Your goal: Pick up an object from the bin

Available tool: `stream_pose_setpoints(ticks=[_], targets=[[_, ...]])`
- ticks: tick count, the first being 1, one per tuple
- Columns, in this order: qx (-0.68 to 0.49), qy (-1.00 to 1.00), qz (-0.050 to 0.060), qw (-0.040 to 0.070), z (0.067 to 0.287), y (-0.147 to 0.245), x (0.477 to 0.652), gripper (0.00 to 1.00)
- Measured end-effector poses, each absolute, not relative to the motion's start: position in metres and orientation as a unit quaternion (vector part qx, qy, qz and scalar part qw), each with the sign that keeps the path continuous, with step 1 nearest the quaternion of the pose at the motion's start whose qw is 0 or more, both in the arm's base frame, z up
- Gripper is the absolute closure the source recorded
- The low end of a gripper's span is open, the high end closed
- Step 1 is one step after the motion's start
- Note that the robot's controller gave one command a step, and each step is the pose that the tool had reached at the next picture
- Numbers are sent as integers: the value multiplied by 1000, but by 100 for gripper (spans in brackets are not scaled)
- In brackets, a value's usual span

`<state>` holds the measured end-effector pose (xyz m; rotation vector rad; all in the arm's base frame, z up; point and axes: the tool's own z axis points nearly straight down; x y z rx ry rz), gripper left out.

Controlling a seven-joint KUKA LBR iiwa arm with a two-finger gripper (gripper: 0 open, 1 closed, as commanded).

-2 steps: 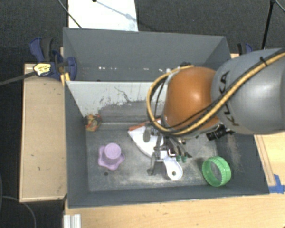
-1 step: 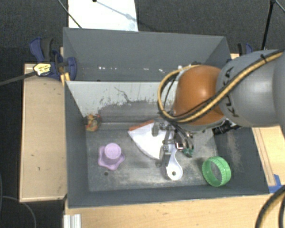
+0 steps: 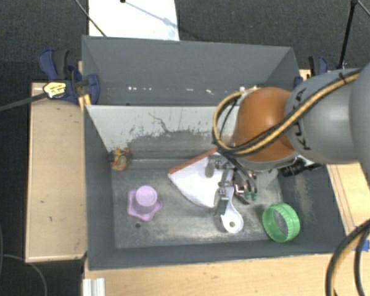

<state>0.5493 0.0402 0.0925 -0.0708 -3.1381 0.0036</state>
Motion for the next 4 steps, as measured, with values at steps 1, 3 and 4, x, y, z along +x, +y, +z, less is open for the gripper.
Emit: stream_pose_setpoints(ticks=[1,3,4], targets=[[-2,-1000,-1,-2,84,33,541,0],[112,-994,-1,0,70,51,530,100],[130,-992,0,-1,211,38,558,100]])
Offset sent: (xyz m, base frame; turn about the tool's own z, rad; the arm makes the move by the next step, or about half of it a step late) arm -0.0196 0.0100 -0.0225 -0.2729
